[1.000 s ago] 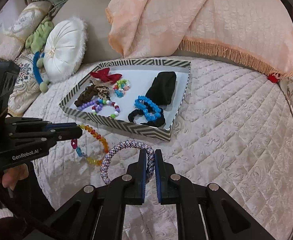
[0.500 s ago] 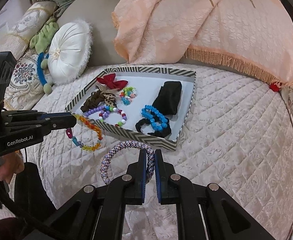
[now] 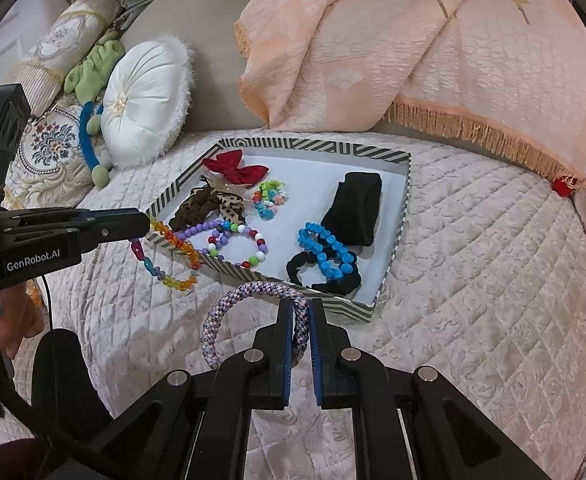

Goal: Organize jewelry
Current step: 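Carry both held bracelets over the striped tray and lower them inside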

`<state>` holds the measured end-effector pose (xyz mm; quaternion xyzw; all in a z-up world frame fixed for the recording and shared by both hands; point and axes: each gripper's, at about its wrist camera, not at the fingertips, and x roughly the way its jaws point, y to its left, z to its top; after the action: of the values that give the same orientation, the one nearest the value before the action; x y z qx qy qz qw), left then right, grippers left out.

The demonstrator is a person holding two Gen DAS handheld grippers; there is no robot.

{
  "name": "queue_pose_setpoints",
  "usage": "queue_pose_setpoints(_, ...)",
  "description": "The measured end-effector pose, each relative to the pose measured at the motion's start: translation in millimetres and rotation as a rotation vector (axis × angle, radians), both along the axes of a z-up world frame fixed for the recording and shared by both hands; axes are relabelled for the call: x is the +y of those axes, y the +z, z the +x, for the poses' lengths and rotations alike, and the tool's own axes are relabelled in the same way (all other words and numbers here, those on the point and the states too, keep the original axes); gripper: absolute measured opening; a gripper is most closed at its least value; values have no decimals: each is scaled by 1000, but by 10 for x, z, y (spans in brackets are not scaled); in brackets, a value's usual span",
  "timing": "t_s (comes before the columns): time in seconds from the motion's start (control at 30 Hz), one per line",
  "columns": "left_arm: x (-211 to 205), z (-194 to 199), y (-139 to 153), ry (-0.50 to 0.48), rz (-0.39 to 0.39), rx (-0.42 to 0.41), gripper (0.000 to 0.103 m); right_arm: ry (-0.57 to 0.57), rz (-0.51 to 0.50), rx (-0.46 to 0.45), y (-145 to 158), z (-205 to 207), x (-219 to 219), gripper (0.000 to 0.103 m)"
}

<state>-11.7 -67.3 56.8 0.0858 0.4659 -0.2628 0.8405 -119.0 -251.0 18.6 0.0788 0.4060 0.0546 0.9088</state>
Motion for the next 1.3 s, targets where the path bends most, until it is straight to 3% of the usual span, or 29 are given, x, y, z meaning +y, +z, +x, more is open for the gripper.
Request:
queue_pose_setpoints(0.67,-13,574,245,75,19,-34,8,17,-5,9,88,540,-77,7)
queue_pose_setpoints(1.3,-508,1313,15,95,82,-6,8,36,10,57,-103,1214,-106,7)
